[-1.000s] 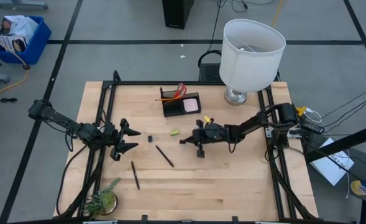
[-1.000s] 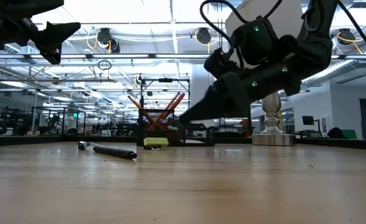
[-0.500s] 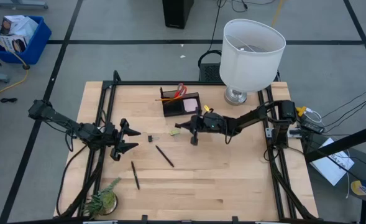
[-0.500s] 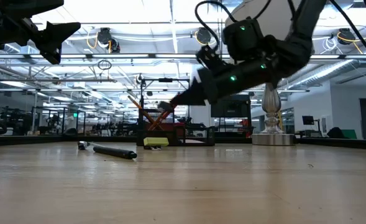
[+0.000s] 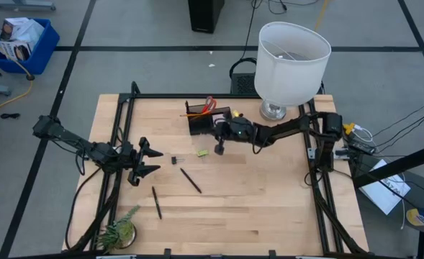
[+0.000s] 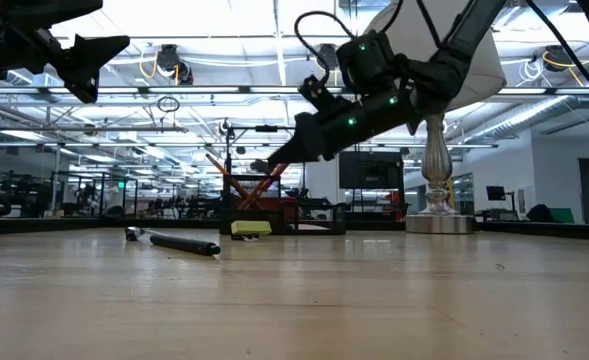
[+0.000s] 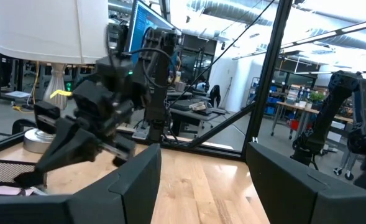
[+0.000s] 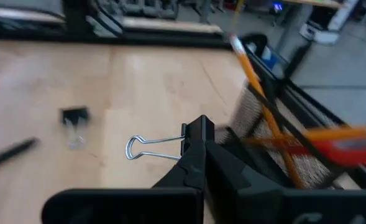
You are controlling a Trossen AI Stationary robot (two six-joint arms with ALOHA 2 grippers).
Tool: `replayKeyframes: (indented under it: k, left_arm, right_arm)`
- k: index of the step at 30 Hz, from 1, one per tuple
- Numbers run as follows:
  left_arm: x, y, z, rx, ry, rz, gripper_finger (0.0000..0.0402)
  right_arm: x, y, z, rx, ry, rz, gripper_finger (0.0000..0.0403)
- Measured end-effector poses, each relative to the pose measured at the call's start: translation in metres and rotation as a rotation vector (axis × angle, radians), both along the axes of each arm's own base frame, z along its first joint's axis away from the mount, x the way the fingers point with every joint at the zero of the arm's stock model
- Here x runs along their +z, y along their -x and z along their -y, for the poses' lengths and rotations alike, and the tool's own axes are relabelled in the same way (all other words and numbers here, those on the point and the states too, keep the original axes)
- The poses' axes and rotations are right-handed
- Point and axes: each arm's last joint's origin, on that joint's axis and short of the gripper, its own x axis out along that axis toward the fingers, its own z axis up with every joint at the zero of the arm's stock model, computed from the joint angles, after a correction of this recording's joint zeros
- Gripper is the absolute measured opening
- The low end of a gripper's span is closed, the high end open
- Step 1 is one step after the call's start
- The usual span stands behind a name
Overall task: Pick and place office supplies into organizer
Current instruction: Put the black binder clip into the black desk organizer
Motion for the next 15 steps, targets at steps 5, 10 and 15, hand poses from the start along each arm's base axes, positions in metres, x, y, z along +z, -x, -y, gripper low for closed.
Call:
replayKeyframes:
  k: [5,10,15]
  left_arm:
    - [0.000,0.000,0.000,0.000,0.000,0.000,0.0244]
    - [0.000,0.000,0.000,0.000,0.000,0.000,0.0244]
    - [0.000,0.000,0.000,0.000,0.000,0.001,0.0244]
  right_arm:
    - [-0.008,0.001,0.009,-0.028,-0.016,-0.024,0.0000]
    - [-0.015,-0.004,0.011,-0.034,-0.023,-0.029,0.0000]
    - [-0.019,-0.020,0.018,-0.076,-0.027,-0.012,0.0000]
